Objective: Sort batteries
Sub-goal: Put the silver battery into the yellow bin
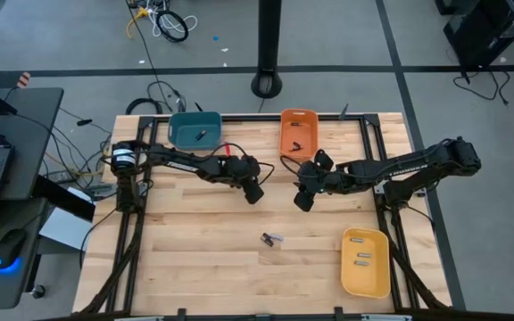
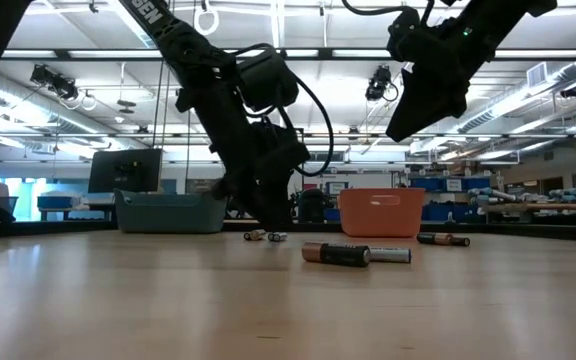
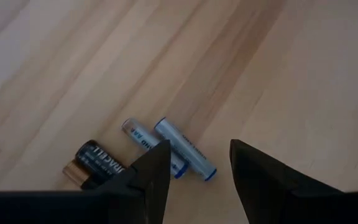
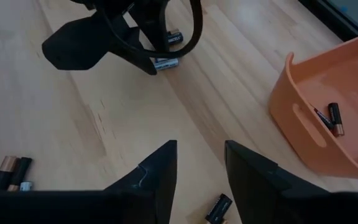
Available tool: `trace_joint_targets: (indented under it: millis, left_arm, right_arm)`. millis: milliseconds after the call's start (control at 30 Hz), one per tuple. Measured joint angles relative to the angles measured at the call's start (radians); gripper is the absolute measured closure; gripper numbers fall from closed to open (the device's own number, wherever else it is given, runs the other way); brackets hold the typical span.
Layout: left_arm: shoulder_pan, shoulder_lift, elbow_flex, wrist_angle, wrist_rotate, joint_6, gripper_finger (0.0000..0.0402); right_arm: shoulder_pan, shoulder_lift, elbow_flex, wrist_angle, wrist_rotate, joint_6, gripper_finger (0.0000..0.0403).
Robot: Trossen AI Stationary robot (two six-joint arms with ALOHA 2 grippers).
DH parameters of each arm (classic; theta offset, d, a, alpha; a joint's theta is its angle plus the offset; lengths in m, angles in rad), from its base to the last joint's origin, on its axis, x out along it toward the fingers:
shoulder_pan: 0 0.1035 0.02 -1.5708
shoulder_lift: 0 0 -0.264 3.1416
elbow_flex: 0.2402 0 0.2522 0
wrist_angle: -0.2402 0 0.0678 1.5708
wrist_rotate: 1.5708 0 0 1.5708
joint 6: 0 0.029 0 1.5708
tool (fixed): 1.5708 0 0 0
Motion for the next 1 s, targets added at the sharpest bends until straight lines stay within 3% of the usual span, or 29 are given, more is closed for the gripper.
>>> trace_joint_targets:
  millis: [1000]
  left_arm:
    - [0.017, -0.001, 0.000, 0.009, 0.019, 0.022, 0.0229]
  right_arm:
    - [0.000, 0.000, 0.000, 0.003, 0.000, 0.000, 0.0259]
